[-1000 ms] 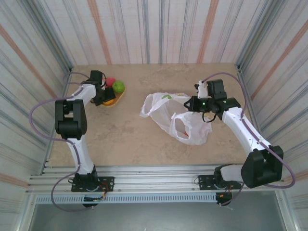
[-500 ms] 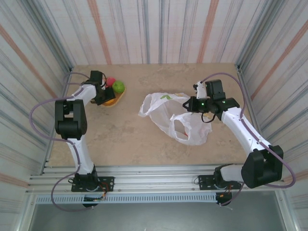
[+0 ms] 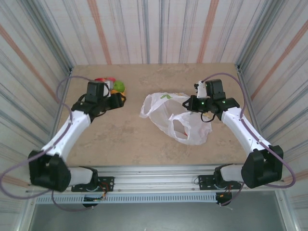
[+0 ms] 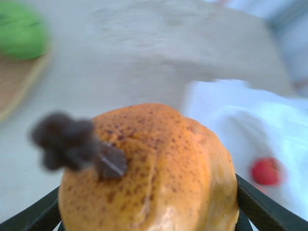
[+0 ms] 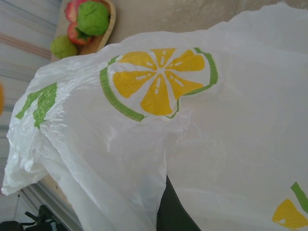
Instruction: Place the fruits into the plastic bag
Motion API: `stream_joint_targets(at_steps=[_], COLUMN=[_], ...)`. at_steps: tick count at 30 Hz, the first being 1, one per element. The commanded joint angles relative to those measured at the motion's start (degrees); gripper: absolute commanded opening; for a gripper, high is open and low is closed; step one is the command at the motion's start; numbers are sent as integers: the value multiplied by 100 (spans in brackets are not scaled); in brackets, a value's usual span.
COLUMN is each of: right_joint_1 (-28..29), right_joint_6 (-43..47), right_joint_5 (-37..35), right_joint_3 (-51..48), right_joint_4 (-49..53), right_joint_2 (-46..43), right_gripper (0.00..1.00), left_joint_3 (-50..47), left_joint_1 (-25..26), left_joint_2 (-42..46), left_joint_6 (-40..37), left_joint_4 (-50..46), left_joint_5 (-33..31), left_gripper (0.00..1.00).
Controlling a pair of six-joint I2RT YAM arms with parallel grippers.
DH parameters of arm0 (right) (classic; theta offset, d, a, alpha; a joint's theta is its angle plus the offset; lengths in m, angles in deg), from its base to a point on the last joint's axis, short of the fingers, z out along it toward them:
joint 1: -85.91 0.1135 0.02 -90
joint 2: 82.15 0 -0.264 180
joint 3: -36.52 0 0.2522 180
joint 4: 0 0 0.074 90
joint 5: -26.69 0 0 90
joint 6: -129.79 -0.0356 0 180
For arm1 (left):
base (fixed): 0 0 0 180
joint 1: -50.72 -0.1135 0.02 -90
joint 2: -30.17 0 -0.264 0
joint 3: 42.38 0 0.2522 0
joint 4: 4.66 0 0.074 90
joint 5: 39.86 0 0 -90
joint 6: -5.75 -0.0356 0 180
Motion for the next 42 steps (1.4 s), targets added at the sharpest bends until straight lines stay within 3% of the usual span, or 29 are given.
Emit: stream_joint_targets(at_steps=[1,4,10,17,26,30,42], right_joint_1=[38,44,50,21,-103,-115,-146], right_joint_6=[-205,-224,-206,-280,-657,-828,-940], right_joint_5=[127,162,175,256,645,753,743], right_joint_3=[53,49,18,-26,-45,-111,-272], right_joint_4=[-85,-71,28,19,-211,-398,-527], right_joint_2=[57,49,-42,-43,114,184,212], right_gripper=[0,0,0,0,0,0,0], left_joint_3=[124,579,1256,1630,1694,1890,1683], left_joint_1=[910,1742,2319,2460,2468,2476,2596], left_joint_2=[50,-391,-1465,-2300,-3079,-3481,-4037], left_joint_6=[-313,-569,-1005,-1456,-1681,-1443,-547], left_joint_4=[341,381,298,16,-60,136,1310], left_joint_5=[303,306,455,589,-421,-800,-703], left_gripper=[64,63,62,62,63,65,71])
